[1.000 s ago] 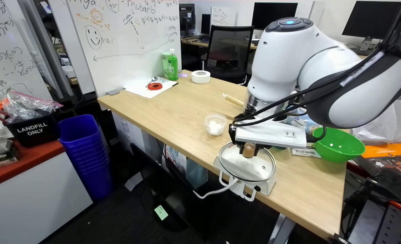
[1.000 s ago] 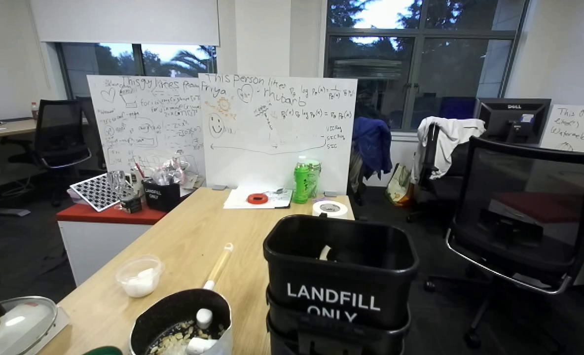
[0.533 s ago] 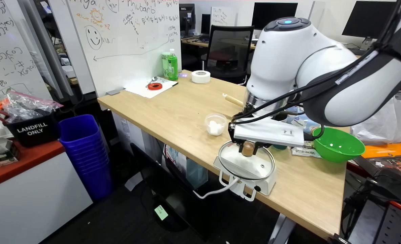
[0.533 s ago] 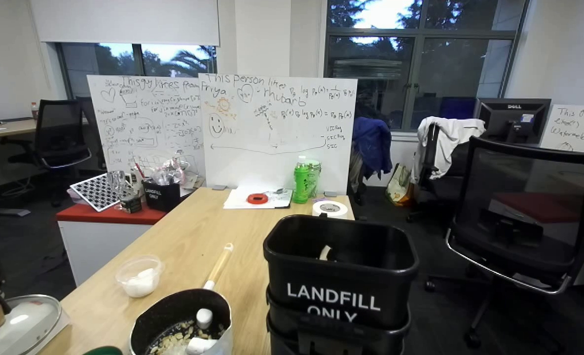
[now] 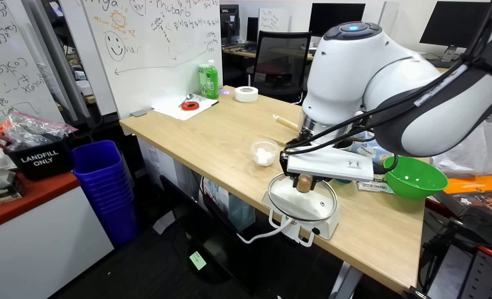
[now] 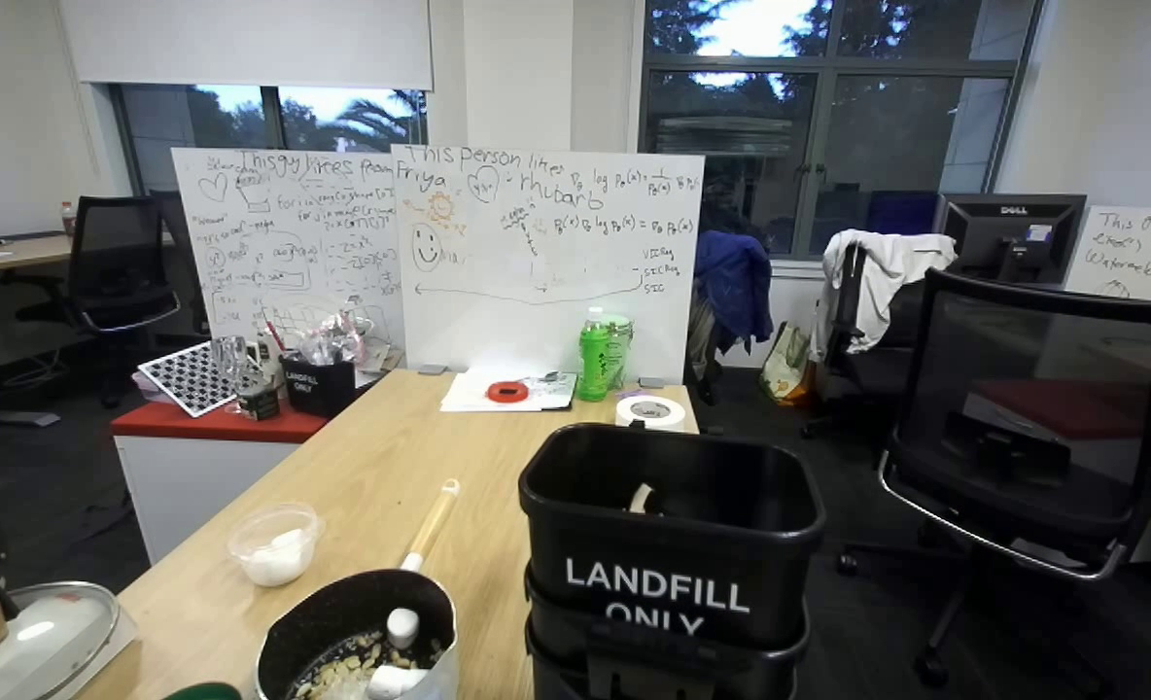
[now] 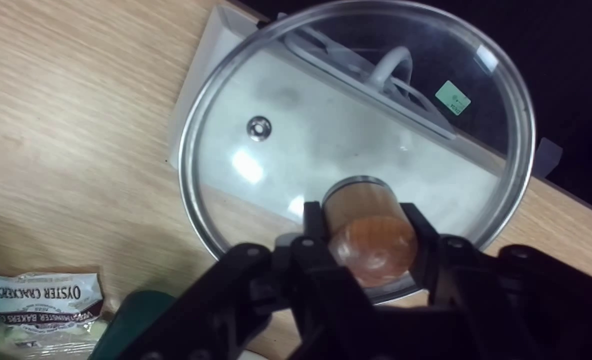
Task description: Put the glass lid on top of the white object
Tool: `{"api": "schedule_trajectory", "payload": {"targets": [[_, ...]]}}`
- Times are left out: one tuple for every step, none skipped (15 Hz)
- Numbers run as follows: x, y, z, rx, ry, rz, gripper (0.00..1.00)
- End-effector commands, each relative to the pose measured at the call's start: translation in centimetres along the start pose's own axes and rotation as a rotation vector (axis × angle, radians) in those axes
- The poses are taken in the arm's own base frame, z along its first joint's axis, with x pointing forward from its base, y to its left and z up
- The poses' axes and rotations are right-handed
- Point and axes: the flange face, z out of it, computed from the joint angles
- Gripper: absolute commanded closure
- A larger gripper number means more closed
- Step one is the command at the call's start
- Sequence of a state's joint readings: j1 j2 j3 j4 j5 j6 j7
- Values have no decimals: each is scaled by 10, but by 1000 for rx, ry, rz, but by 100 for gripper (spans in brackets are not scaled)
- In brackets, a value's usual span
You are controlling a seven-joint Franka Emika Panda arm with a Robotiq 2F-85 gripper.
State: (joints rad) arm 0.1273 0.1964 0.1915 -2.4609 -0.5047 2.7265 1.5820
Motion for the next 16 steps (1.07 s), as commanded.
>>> {"api": "schedule_trajectory", "payload": {"targets": [[0, -1, 9, -14, 1, 21, 77], [2, -1, 9, -15, -4, 28, 47], [2, -1, 9, -16, -5, 36, 33], [3, -1, 11, -17, -10, 42, 28], [3, -1, 11, -18, -12, 44, 20], [3, 0, 12, -19, -11, 46, 14], [3, 0, 13, -22, -14, 48, 6], [2, 1, 15, -24, -17, 48, 1], [2, 1, 16, -27, -20, 49, 0], [1, 0, 16, -27, -20, 47, 0], [0, 0, 16, -27, -21, 45, 0], [0, -1, 15, -25, -20, 45, 0], [-1, -1, 14, -22, -23, 42, 0], [-1, -2, 13, -17, -18, 40, 8], [-2, -3, 12, -13, -18, 38, 26], [-3, -4, 12, -11, -19, 32, 32]]}}
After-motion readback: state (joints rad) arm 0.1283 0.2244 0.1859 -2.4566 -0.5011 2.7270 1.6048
